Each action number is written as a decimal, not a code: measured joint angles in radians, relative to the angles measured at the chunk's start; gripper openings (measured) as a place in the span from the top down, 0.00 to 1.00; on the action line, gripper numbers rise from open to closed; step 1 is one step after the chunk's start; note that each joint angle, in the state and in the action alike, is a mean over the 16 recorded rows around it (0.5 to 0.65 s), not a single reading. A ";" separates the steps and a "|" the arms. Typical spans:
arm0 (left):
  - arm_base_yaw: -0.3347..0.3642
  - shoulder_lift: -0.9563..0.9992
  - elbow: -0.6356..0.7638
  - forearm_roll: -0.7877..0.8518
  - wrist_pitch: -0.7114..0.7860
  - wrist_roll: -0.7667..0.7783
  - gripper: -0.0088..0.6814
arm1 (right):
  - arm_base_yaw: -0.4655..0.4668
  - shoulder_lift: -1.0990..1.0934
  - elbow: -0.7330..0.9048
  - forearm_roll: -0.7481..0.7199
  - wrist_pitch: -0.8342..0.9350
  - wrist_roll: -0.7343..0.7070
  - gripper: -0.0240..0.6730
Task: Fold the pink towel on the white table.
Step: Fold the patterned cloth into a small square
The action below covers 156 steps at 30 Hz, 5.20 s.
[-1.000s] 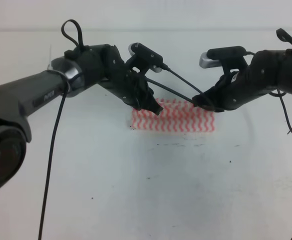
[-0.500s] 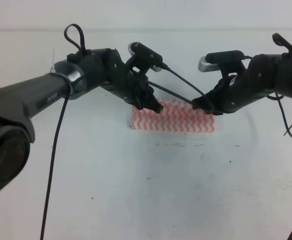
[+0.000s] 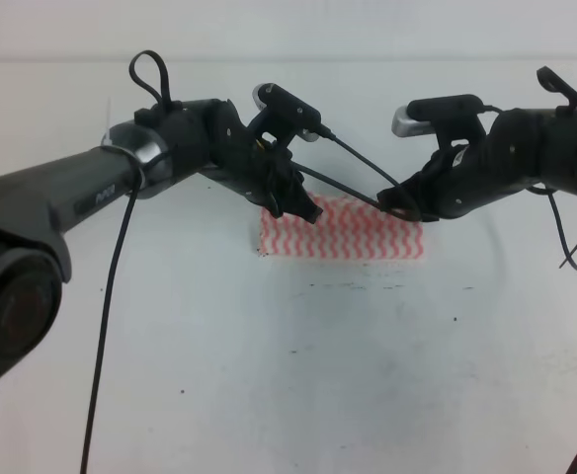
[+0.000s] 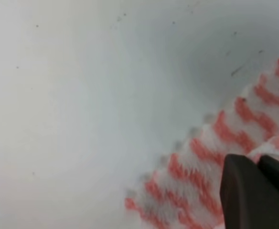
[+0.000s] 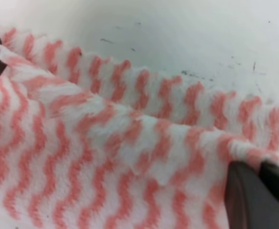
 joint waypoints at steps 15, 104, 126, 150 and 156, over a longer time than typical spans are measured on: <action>0.000 0.000 0.000 0.000 -0.024 0.000 0.92 | -0.010 0.003 0.000 -0.015 -0.006 0.002 0.99; 0.000 0.011 -0.001 0.122 0.209 -0.274 0.99 | -0.076 0.119 -0.181 0.129 0.426 0.052 0.58; 0.000 0.013 0.000 0.126 0.213 -0.274 0.99 | -0.075 0.120 -0.206 0.133 0.409 0.049 0.93; 0.000 0.013 -0.001 0.124 0.196 -0.277 0.89 | -0.072 0.122 -0.287 0.194 0.515 -0.071 0.99; 0.000 0.010 -0.008 0.119 0.190 -0.294 0.72 | -0.072 0.123 -0.291 0.235 0.515 -0.108 0.99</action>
